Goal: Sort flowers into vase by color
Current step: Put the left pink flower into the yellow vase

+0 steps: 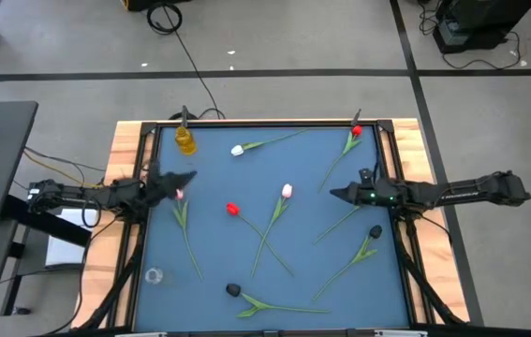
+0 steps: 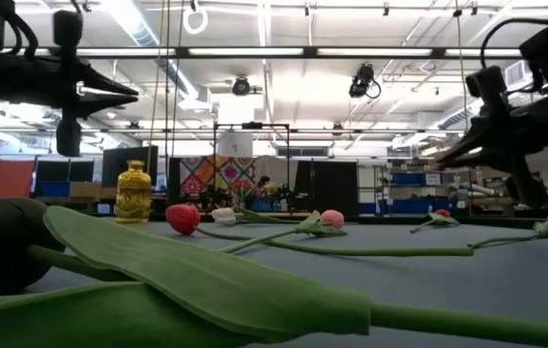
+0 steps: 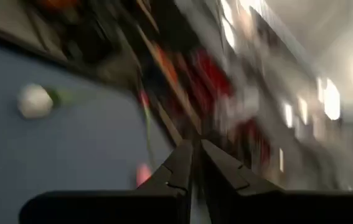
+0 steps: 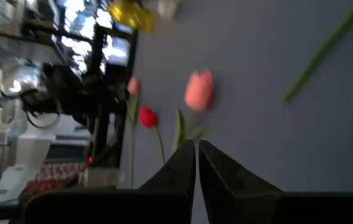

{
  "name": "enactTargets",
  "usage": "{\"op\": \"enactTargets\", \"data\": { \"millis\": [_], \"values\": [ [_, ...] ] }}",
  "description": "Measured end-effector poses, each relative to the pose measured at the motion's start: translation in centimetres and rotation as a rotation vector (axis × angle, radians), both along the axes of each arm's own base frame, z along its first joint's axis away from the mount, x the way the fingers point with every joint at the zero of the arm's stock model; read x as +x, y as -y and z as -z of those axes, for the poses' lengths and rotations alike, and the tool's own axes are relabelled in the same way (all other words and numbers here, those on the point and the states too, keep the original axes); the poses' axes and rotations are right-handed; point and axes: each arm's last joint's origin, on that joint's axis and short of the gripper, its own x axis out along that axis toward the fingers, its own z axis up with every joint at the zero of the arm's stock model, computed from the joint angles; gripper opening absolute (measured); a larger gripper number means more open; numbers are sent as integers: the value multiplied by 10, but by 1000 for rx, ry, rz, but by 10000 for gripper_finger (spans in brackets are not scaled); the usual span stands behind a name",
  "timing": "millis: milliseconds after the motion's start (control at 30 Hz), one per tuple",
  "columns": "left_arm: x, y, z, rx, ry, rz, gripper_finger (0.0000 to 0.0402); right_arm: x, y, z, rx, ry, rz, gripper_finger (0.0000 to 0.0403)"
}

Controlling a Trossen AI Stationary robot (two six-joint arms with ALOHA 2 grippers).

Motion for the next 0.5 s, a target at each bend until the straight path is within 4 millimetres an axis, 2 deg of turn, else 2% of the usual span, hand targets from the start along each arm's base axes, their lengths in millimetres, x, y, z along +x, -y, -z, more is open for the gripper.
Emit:
{"op": "enactTargets", "data": {
  "millis": [167,333,500],
  "values": [
    [-2,-2,-2,-45,43,-74,36,10,4,-10,59,-72,-2,31],
    [-2,-2,-2,-39,43,-79,36,27,14,-30,-10,-128,-16,31],
    [-2,-2,-2,-26,33,-76,36,41,25,-39,-46,-179,11,33]
  ]
}}
